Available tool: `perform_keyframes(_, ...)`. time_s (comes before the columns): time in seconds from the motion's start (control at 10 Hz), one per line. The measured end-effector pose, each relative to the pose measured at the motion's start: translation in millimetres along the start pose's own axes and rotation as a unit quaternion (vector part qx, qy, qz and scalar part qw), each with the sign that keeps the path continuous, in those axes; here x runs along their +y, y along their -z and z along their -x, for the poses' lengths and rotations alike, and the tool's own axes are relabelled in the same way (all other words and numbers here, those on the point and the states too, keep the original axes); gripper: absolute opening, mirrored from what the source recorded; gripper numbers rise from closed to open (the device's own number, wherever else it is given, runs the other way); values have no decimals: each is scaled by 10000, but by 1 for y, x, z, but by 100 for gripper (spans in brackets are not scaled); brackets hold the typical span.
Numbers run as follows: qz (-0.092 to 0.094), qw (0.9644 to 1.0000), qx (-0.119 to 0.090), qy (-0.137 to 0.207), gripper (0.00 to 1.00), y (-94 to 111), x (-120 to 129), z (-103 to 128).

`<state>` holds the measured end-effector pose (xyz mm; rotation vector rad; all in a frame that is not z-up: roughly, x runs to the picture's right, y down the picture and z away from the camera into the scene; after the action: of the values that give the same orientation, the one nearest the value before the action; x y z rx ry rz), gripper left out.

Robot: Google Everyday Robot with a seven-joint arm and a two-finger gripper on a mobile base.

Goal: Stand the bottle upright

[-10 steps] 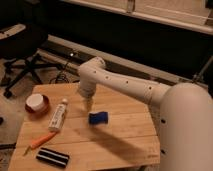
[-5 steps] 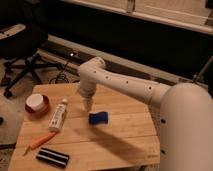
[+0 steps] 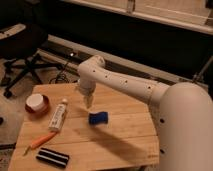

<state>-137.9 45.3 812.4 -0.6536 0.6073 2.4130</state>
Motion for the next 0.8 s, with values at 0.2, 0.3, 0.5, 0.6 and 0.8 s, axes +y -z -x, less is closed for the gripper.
perform_keyframes(0.2,3,10000,-9,41,79,0,1,1)
perform_keyframes(0.3,-1,10000,-8,60,79,0,1,0)
perform_keyframes(0.5,-2,10000,-8,63,79,0,1,0)
perform_keyframes(0.6,-2,10000,-8,64,79,0,1,0)
perform_keyframes(0.8,-2,10000,-8,64,79,0,1,0)
